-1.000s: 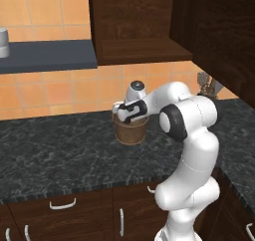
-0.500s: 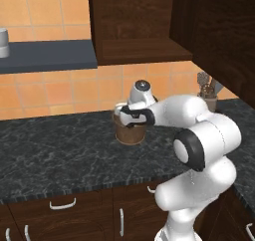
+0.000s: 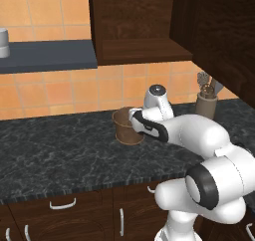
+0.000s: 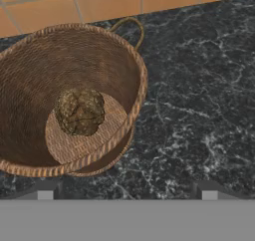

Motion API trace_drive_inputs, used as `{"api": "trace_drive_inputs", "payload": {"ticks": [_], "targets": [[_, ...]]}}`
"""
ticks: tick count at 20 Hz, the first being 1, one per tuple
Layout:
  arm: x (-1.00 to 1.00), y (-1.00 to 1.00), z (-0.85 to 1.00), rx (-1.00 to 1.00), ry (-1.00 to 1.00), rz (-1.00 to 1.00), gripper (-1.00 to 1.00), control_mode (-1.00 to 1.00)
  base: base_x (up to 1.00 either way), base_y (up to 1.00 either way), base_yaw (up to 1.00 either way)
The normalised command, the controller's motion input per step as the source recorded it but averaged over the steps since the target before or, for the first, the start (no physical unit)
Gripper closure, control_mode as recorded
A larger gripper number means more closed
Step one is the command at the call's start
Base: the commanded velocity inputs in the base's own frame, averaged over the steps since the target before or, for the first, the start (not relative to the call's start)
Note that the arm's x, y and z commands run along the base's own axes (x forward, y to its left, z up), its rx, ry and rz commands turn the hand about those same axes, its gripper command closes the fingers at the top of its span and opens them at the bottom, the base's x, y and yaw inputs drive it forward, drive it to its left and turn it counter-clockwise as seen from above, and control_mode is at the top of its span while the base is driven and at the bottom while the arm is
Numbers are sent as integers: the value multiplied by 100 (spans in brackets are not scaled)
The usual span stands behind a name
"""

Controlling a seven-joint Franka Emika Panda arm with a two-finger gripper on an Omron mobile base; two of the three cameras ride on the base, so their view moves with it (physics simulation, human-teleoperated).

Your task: Open the cabinet, pick up the bread from the cabinet and place it in the basket. Then move the basket to the dining counter.

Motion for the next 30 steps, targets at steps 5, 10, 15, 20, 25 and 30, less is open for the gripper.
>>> {"api": "trace_drive_inputs", "payload": {"ticks": [5, 10, 15, 20, 25, 30], "targets": [[32, 6, -2, 15, 11, -25, -100, -100, 0, 0, 0], [24, 31, -10, 13, 3, -15, -100, -100, 0, 0, 0], [0, 21, -52, 4, 3, -13, -100, -100, 0, 0, 0], [6, 7, -51, 1, 1, -14, -100, -100, 0, 0, 0], [16, 3, -23, 2, 0, -11, -100, -100, 0, 0, 0], [5, 4, -61, 2, 5, -9, 100, -100, 0, 0, 0]]}}
